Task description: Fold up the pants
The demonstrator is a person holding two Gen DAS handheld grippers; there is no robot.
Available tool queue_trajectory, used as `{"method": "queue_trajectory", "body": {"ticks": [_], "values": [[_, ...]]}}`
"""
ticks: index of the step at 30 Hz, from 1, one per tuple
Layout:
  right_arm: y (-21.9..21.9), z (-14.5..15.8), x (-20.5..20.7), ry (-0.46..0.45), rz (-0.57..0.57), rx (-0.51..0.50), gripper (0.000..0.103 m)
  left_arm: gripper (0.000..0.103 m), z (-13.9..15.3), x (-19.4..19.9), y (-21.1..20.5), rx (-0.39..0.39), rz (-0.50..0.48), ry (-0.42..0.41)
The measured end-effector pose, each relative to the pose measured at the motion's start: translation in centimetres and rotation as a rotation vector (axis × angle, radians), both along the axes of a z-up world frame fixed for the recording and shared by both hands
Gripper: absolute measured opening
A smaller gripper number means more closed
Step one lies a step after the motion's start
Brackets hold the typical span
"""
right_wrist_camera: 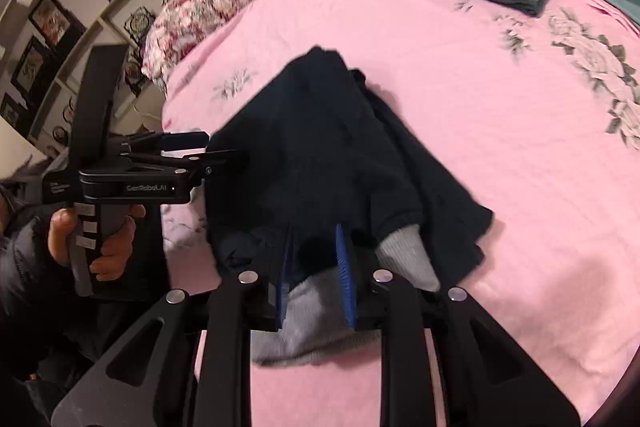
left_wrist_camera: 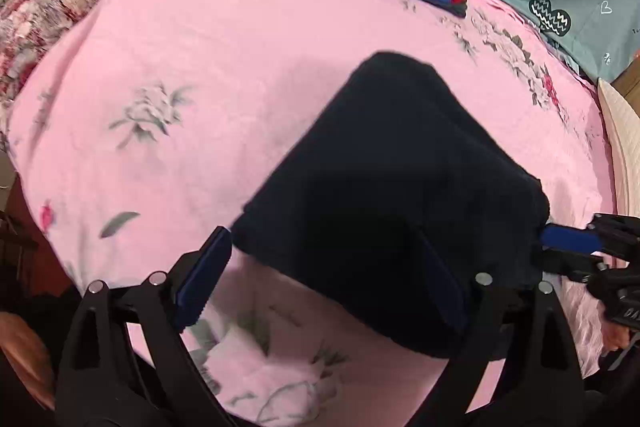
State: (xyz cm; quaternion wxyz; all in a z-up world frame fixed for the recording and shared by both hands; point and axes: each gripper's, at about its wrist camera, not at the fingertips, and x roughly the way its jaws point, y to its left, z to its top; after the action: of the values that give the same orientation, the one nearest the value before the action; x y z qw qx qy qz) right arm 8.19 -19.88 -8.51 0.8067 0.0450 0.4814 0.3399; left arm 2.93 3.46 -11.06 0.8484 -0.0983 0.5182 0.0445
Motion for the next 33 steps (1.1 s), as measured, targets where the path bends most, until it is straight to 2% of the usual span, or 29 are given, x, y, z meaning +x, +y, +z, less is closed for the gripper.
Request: {"method": "queue_trajectory", "body": {"ticks": [3, 5, 7, 9, 13, 15, 17, 20, 22, 23, 26, 30, 33], "values": [[-2.9, 1.7, -1.2, 0.007, -0.059, 0.079, 0.035, 0.091, 2.3, -1.4, 1.0, -0.021, 0.013, -0.054], [-4.4, 2.2, -1.9, 0.024, -0.109, 0.128, 0.035, 0.091, 3.4, -1.7, 1.8, -0.036, 0.027, -0.079], [-4.3, 2.1, -2.7, 0.027, -0.106, 0.150, 0.035, 0.091, 3.5, -1.2, 2.0, -0.014, 0.035, -0.078], [-2.9, 1.1, -2.9, 0.045, -0.079, 0.134, 0.035, 0.091, 2.7, 0.0, 1.9, -0.011, 0.024, -0.055], [-1.1, -2.4, -2.2, 0.090, -0.074, 0.035, 0.035, 0.092, -1.6, 3.1, 1.1, 0.018, -0.018, 0.082], [-1.5, -2.1, -2.4, 0.087, -0.077, 0.047, 0.035, 0.092, -2.2, 3.3, 1.3, -0.003, -0.010, 0.082], [-2.2, -0.7, -2.7, 0.076, -0.081, 0.070, 0.037, 0.092, -1.4, 2.9, 1.5, -0.004, -0.008, 0.067], [-4.5, 1.3, -3.7, 0.027, -0.129, 0.127, 0.050, 0.091, 0.5, 2.1, 0.9, 0.073, -0.042, 0.019], [-6.5, 2.0, -4.2, -0.004, -0.205, 0.144, 0.063, 0.092, 1.6, 1.8, 0.4, 0.125, -0.063, -0.007], [-7.2, 2.0, -4.3, -0.009, -0.244, 0.145, 0.063, 0.092, 1.9, 1.7, 0.3, 0.131, -0.072, -0.012], [-9.5, 0.5, -4.0, 0.060, -0.328, 0.210, 0.063, 0.093, 1.8, 2.1, 0.3, 0.130, -0.102, -0.004], [-10.9, -3.3, -3.3, 0.257, -0.418, 0.347, 0.063, 0.093, 0.7, 3.1, 0.7, 0.116, -0.133, 0.013], [-10.8, -4.9, -3.3, 0.320, -0.441, 0.405, 0.082, 0.093, 0.0, 3.6, 1.6, 0.056, -0.151, 0.022]]}}
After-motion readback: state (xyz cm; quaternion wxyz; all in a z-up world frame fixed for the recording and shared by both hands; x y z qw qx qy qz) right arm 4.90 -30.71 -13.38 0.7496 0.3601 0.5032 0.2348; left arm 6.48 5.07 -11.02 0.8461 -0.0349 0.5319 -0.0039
